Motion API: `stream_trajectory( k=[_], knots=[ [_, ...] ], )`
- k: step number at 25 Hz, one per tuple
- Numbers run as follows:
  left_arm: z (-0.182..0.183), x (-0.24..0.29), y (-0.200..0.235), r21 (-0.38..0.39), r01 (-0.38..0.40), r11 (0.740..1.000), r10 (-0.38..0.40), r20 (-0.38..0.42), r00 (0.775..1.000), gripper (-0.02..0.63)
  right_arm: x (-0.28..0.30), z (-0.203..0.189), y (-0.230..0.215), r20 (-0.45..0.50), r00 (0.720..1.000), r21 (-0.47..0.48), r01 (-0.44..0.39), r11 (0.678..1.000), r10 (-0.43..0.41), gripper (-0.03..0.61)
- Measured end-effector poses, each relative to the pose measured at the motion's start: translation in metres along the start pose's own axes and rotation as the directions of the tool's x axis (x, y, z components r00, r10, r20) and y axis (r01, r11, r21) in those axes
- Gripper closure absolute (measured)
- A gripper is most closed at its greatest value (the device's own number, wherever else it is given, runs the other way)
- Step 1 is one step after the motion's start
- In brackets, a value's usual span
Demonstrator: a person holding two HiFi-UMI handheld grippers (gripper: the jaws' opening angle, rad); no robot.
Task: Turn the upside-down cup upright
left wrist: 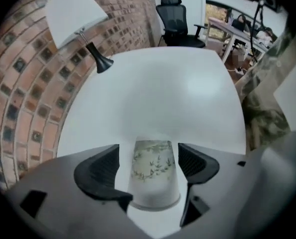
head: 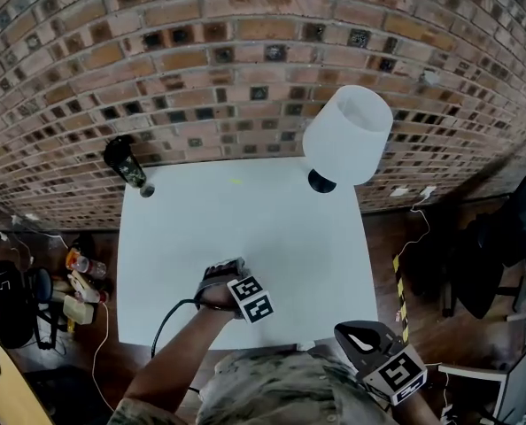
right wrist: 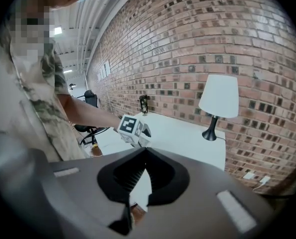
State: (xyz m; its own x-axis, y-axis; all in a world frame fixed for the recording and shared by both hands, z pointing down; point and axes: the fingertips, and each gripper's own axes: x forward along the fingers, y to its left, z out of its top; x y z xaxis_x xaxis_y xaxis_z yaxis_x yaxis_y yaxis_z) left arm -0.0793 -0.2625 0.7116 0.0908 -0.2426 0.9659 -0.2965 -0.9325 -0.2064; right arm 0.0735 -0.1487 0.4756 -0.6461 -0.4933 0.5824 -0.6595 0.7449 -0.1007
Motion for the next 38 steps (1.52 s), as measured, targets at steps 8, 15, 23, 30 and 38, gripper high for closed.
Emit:
stream_trajectory(
  k=[8,15,23,30,38],
  knots=[
    [0.0,0.018,0.001,-0.014,0.006,1.0,-0.007,-0.072,0.997,0.313,-0.025,-0.021,-0.021,-0.038,0.999,0.026,0.036,0.999,-0.035,0.576],
    [0.011,-0.003,0.016,-0.176,-0.011,0.984,0.04,0.166,0.985,0.321,-0.024,-0.017,-0.023,-0.04,0.999,0.016,0.019,1.0,-0.018,0.577],
    [0.013,-0.026,0.033,-0.396,0.064,0.916,0.137,0.46,0.877,0.321,-0.005,-0.012,-0.008,-0.056,0.998,-0.03,-0.017,0.999,0.015,0.577],
    [-0.003,-0.034,0.052,-0.507,0.094,0.857,0.272,0.599,0.753,0.321,0.013,-0.005,0.01,-0.111,0.993,-0.046,-0.039,0.998,0.034,0.577],
    [-0.023,-0.052,0.054,-0.544,0.128,0.829,0.357,0.692,0.627,0.319,0.027,0.005,0.027,-0.175,0.984,-0.065,-0.031,0.997,0.019,0.577]
  ],
)
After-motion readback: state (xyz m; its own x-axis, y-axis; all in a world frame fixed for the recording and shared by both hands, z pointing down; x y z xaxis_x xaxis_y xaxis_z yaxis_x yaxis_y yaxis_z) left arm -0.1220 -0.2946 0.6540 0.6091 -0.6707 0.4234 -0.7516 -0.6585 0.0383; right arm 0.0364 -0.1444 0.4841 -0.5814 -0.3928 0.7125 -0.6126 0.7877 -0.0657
